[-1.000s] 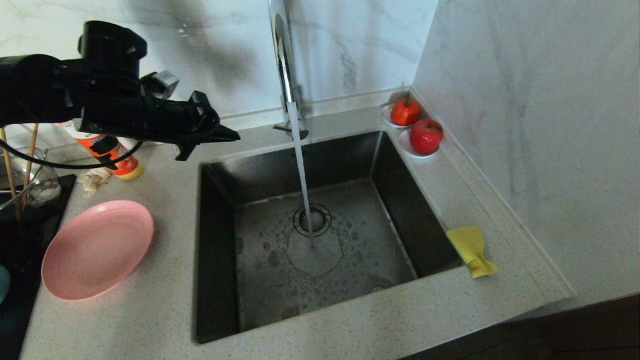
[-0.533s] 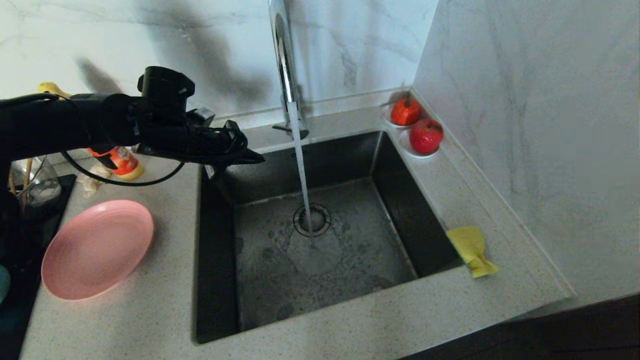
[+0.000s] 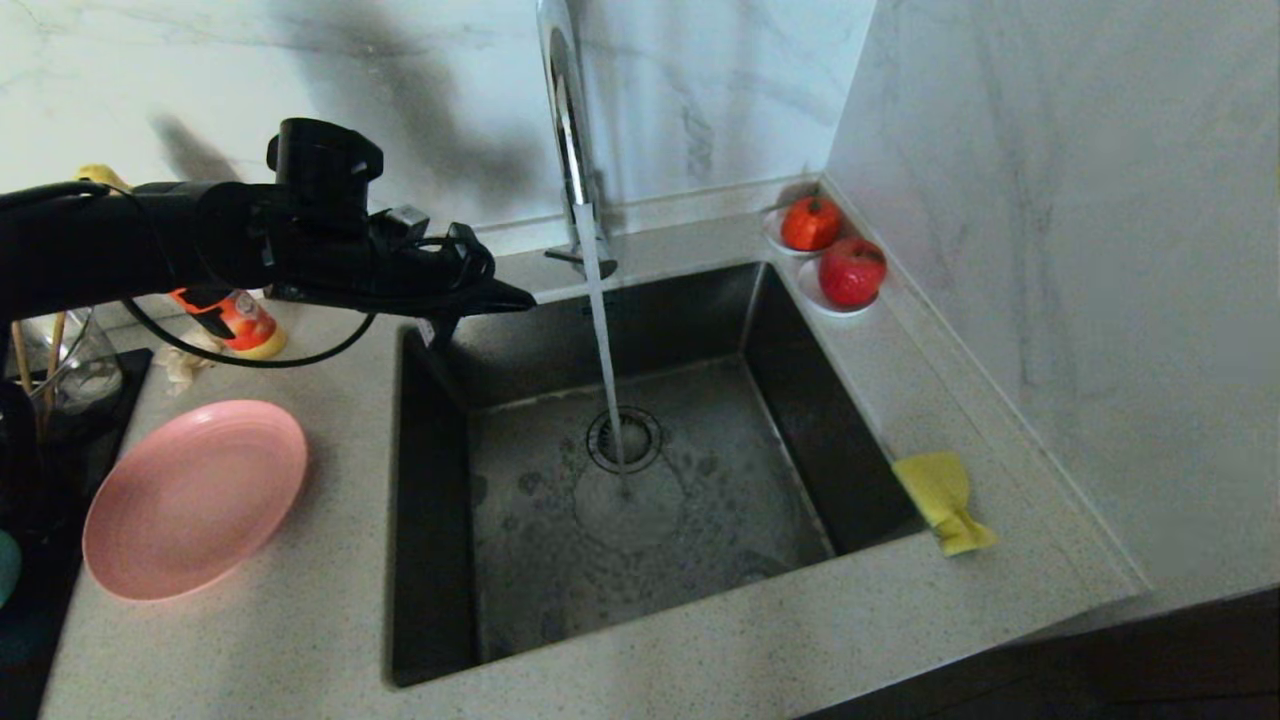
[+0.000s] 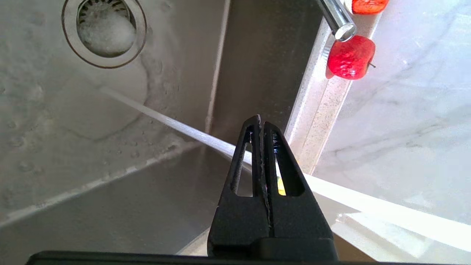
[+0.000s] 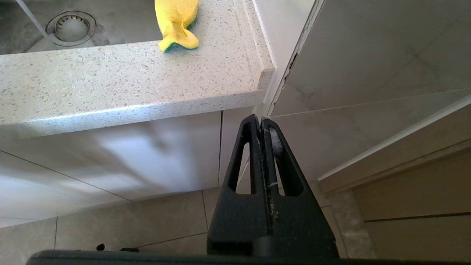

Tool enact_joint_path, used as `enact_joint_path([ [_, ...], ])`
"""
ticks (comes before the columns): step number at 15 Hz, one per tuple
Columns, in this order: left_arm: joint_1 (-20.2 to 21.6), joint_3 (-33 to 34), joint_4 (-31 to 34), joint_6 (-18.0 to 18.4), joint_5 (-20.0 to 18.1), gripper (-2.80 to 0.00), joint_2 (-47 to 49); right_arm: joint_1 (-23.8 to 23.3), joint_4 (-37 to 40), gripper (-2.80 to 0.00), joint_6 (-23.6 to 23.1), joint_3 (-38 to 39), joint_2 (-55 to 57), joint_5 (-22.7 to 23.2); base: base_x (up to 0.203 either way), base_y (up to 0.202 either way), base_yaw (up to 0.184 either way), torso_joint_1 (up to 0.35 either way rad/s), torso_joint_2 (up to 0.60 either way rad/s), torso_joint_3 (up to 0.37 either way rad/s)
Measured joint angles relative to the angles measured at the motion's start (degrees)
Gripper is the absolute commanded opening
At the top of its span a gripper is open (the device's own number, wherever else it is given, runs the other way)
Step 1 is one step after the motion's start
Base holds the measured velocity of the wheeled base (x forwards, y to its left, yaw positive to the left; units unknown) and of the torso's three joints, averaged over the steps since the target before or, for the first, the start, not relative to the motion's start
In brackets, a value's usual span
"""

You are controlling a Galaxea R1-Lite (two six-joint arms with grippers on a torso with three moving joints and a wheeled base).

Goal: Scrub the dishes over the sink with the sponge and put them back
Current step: Turn off the faucet

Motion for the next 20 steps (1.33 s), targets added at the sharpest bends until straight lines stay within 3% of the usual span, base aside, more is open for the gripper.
enact_joint_path([
  [11, -1.4, -0.1, -3.0, -0.2, -0.2, -2.8, -0.3, 0.0, 0.0, -2.8, 0.0, 0.0, 0.0, 0.0, 0.0, 0.0, 0.0, 0.0, 0.0, 0.0],
  [17, -1.6, -0.1, -9.1, -1.3, 0.3, -2.8, 1.0, 0.0, 0.0, -2.8, 0.0, 0.0, 0.0, 0.0, 0.0, 0.0, 0.0, 0.0, 0.0, 0.0],
  [20, -2.0, -0.1, -12.7, -1.3, 2.7, -2.8, 1.9, 0.0, 0.0, -2.8, 0.0, 0.0, 0.0, 0.0, 0.0, 0.0, 0.0, 0.0, 0.0, 0.0],
])
